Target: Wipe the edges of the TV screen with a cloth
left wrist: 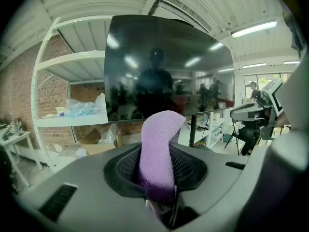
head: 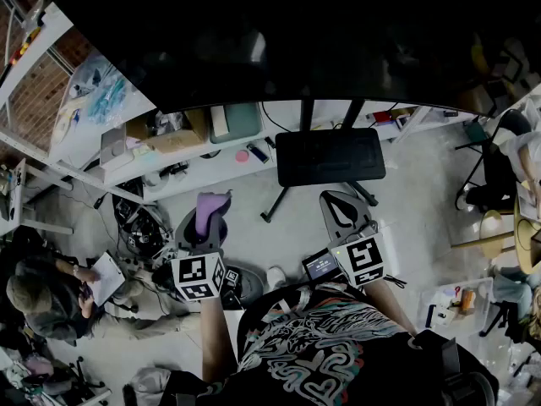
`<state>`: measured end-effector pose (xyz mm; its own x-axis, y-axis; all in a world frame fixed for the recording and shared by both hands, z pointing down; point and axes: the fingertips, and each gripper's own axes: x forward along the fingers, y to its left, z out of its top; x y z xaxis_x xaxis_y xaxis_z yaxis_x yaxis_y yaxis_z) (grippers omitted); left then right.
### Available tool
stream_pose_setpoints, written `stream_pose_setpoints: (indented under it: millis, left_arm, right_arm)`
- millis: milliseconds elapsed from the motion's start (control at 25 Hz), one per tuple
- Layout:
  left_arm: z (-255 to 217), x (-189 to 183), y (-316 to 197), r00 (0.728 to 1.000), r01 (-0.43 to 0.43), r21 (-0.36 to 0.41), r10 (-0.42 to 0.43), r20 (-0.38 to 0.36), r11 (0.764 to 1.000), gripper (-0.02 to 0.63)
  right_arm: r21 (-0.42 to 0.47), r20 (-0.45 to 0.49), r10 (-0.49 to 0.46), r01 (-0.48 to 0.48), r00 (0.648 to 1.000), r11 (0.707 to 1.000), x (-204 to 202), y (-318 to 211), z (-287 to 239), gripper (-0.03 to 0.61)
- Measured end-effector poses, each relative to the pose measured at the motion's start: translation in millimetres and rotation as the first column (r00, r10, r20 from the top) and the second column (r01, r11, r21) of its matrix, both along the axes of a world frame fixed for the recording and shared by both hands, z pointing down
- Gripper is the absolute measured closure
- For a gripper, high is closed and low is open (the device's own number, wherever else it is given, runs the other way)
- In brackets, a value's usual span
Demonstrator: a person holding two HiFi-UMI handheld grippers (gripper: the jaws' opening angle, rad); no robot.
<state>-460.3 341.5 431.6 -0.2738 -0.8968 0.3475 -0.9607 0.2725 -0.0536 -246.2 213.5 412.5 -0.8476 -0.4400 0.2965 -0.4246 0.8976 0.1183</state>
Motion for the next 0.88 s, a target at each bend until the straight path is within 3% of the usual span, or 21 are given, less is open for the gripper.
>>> stream_pose_setpoints:
  millis: [480, 720, 880]
  left_arm:
    - [-7, 23, -30, 1.0, 0.009, 0.018, -0.009, 0.027, 1.0, 0.5]
    - [-5, 27, -38, 0.996, 0.062, -0.001, -0.061, 0.066, 0.998, 0.499]
    - [-7, 10, -41, 0.99, 0.109, 0.007, -0.109, 0.086, 0.994, 0.499]
  right_arm:
    - [-0.015, 0.036, -0.03, 0.031, 0.999, 0.999, 19, -23, -6, 0.549]
    - [-0.044, 0.071, -0.075, 0.079, 0.995, 0.996, 36, -30, 3, 0.548]
    - [-0.043, 0.056, -0.103, 0.106, 0.993, 0.993, 35, -35, 9, 0.548]
